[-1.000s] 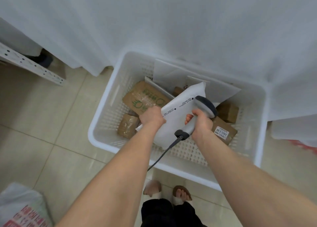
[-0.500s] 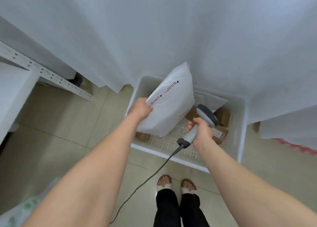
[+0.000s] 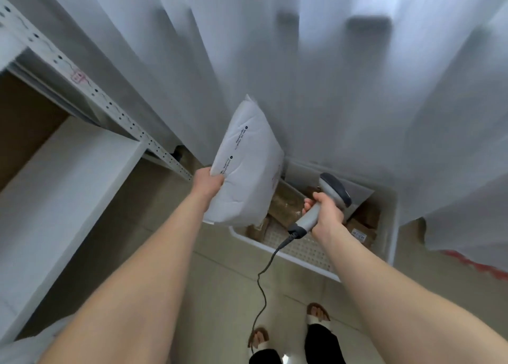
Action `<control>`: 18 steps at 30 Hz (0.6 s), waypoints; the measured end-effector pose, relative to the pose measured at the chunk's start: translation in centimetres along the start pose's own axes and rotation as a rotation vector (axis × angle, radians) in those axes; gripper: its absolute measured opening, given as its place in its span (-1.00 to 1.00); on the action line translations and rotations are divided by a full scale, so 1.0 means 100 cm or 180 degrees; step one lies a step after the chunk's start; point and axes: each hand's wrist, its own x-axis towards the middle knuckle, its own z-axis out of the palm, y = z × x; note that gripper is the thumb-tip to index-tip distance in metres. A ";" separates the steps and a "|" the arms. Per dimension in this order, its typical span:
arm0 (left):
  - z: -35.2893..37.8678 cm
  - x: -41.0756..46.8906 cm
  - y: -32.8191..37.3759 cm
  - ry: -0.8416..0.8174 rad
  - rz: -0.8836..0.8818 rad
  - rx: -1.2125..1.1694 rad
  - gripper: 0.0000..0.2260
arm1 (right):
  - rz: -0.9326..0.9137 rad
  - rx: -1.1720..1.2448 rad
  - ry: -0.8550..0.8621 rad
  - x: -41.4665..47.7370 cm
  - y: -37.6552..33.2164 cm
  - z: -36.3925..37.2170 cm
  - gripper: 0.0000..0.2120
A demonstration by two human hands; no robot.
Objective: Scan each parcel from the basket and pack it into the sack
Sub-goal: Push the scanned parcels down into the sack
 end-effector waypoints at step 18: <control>-0.140 -0.087 -0.014 0.0272 -0.0777 -0.2370 -0.80 | 0.0101 0.0240 -0.0538 -0.135 0.088 0.030 -0.52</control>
